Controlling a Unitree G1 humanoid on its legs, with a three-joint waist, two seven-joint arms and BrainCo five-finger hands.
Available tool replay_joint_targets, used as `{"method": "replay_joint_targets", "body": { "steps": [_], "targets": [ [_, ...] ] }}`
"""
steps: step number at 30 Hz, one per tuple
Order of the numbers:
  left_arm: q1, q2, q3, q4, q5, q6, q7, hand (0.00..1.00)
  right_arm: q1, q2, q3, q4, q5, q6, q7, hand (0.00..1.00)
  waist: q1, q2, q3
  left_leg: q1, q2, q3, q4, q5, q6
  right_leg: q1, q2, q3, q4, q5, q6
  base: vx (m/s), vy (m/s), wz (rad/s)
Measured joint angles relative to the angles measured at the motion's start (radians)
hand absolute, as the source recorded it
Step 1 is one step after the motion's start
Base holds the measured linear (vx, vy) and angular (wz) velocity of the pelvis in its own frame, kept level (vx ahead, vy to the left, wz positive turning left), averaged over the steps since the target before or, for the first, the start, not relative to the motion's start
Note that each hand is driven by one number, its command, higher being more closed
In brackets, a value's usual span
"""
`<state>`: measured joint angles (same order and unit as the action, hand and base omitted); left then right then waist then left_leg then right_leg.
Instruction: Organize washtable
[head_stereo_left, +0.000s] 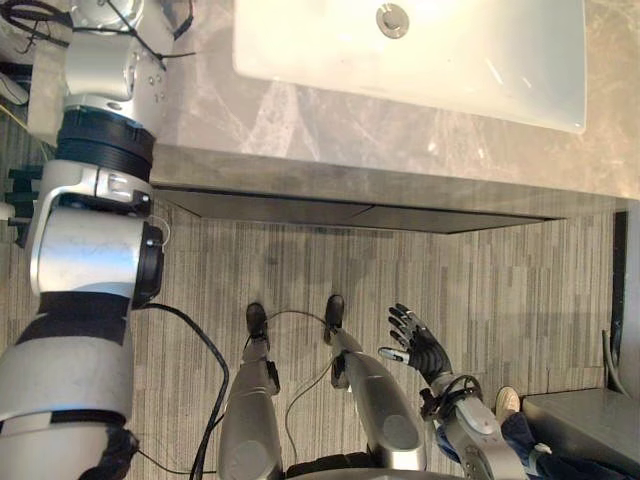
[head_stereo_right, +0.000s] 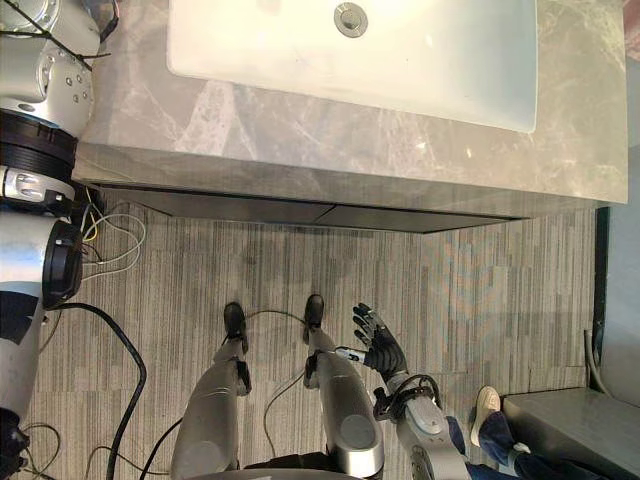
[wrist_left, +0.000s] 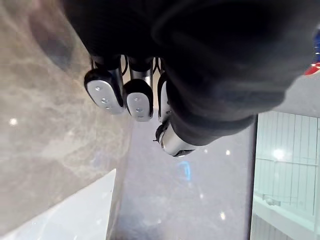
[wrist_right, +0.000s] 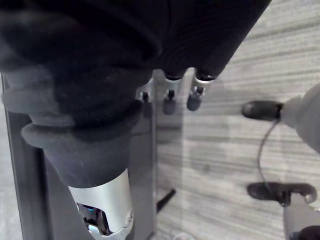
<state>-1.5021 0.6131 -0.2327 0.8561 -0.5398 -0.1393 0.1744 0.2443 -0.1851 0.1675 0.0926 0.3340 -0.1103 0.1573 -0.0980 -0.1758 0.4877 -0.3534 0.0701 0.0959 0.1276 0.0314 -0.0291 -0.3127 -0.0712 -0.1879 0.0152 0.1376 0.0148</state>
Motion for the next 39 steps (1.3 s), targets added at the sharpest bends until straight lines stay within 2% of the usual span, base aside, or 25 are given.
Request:
{"method": "replay_joint_targets", "body": {
  "steps": [7,10,13,15,16,18,20,21,26,27,28,31,33,36,39],
  "targets": [
    [0.007,-0.021,0.003,-0.005,-0.001,-0.001,0.000,1.00,0.000,0.000,-0.003,0.000,0.000,0.000,-0.002,0.00,0.001,0.002,0.001,-0.001,-0.001,-0.003,0.000,0.000,0.000,0.001,0.000,-0.002,-0.002,0.000,0.000,0.00,0.000,0.01],
    [0.093,-0.061,0.008,-0.133,-0.014,-0.003,0.000,1.00,0.000,0.006,0.002,0.000,-0.001,0.000,-0.003,0.00,0.006,0.018,0.008,0.012,-0.005,-0.009,-0.001,0.000,0.000,0.019,-0.003,-0.006,-0.004,0.000,0.000,0.00,0.003,0.08],
    [0.247,-0.146,0.009,-0.311,-0.019,-0.021,0.000,1.00,-0.002,0.018,0.008,0.000,0.000,0.001,-0.005,0.00,0.029,0.047,0.003,0.046,-0.010,-0.010,-0.018,0.000,0.000,0.050,-0.005,-0.008,-0.014,-0.002,0.002,0.00,0.006,0.01],
    [0.412,-0.221,0.008,-0.451,-0.020,-0.039,-0.009,1.00,-0.005,0.022,0.003,0.002,0.000,0.001,-0.007,0.00,0.036,0.096,-0.036,0.062,-0.017,-0.009,-0.045,0.001,0.001,0.057,-0.011,-0.012,-0.018,-0.006,0.007,0.04,0.029,0.05],
    [0.462,-0.233,0.009,-0.489,-0.020,-0.043,-0.018,1.00,-0.009,0.023,0.001,0.003,0.000,0.002,-0.008,0.00,0.037,0.111,-0.045,0.073,-0.019,-0.009,-0.057,0.002,0.001,0.064,-0.012,-0.012,-0.019,-0.007,0.008,0.10,0.038,-0.04],
    [0.702,-0.270,0.007,-0.632,-0.042,-0.048,-0.049,1.00,-0.019,0.030,-0.019,0.015,0.000,0.003,-0.022,0.00,0.054,0.163,-0.101,0.121,-0.023,0.006,-0.090,0.002,0.002,0.089,-0.015,-0.001,-0.021,-0.018,0.023,0.11,0.024,-0.18],
    [0.894,-0.302,0.008,-0.715,-0.075,-0.057,-0.093,1.00,-0.020,0.041,-0.056,0.027,0.001,0.004,-0.026,0.00,0.059,0.192,-0.147,0.159,-0.023,0.011,-0.113,0.002,0.002,0.119,-0.014,0.000,-0.025,-0.030,0.026,0.15,0.004,-0.04],
    [1.017,-0.314,0.011,-0.778,-0.089,-0.063,-0.115,1.00,-0.019,0.052,-0.090,0.033,0.002,0.004,-0.028,0.00,0.063,0.201,-0.185,0.177,-0.022,0.016,-0.124,0.002,0.001,0.133,-0.013,0.001,-0.030,-0.038,0.029,0.14,-0.002,0.03],
    [1.402,-0.405,0.103,-0.920,-0.138,-0.058,-0.177,1.00,-0.019,0.074,-0.215,0.040,0.011,0.004,-0.050,0.00,0.081,0.212,-0.266,0.285,-0.022,0.034,-0.176,0.001,0.001,0.211,-0.008,0.011,-0.039,-0.061,0.038,0.10,-0.006,-0.09],
    [1.494,-0.434,0.129,-0.926,-0.139,-0.050,-0.181,0.00,-0.016,0.088,-0.251,0.040,0.011,0.004,-0.052,0.00,0.082,0.217,-0.281,0.312,-0.022,0.039,-0.188,0.000,0.002,0.229,-0.007,0.013,-0.037,-0.067,0.038,0.06,0.013,-0.09],
    [1.606,-0.471,0.147,-0.927,-0.139,-0.035,-0.196,0.00,-0.001,0.103,-0.287,0.039,0.019,0.004,-0.054,0.00,0.082,0.226,-0.298,0.341,-0.023,0.042,-0.196,-0.005,0.006,0.253,-0.008,0.015,-0.037,-0.074,0.041,0.05,0.016,-0.07],
    [1.753,-0.533,0.150,-0.929,-0.137,-0.018,-0.210,0.00,0.054,0.123,-0.322,0.039,0.020,0.004,-0.053,0.00,0.083,0.237,-0.327,0.372,-0.026,0.042,-0.197,-0.015,0.009,0.283,-0.012,0.014,-0.036,-0.085,0.050,0.03,0.010,0.00],
    [1.881,-0.591,0.145,-0.923,-0.140,0.002,-0.255,0.00,0.136,0.146,-0.337,0.039,0.019,0.005,-0.051,0.00,0.083,0.247,-0.356,0.397,-0.029,0.041,-0.197,-0.023,0.008,0.311,-0.016,0.010,-0.038,-0.093,0.051,0.03,0.017,0.03],
    [1.939,-0.609,0.113,-0.855,-0.127,0.015,-0.299,0.00,0.221,0.170,-0.335,0.045,0.018,0.009,-0.043,0.00,0.083,0.257,-0.383,0.414,-0.030,0.038,-0.196,-0.027,0.005,0.333,-0.017,0.005,-0.042,-0.097,0.053,0.01,0.005,0.04],
    [1.937,-0.608,0.093,-0.715,-0.072,0.022,-0.325,0.00,0.242,0.173,-0.310,0.088,0.016,0.010,-0.023,0.00,0.077,0.252,-0.406,0.427,-0.026,0.033,-0.193,-0.030,0.000,0.346,-0.013,0.004,-0.053,-0.094,0.052,-0.03,-0.013,-0.01]
  ]
}}
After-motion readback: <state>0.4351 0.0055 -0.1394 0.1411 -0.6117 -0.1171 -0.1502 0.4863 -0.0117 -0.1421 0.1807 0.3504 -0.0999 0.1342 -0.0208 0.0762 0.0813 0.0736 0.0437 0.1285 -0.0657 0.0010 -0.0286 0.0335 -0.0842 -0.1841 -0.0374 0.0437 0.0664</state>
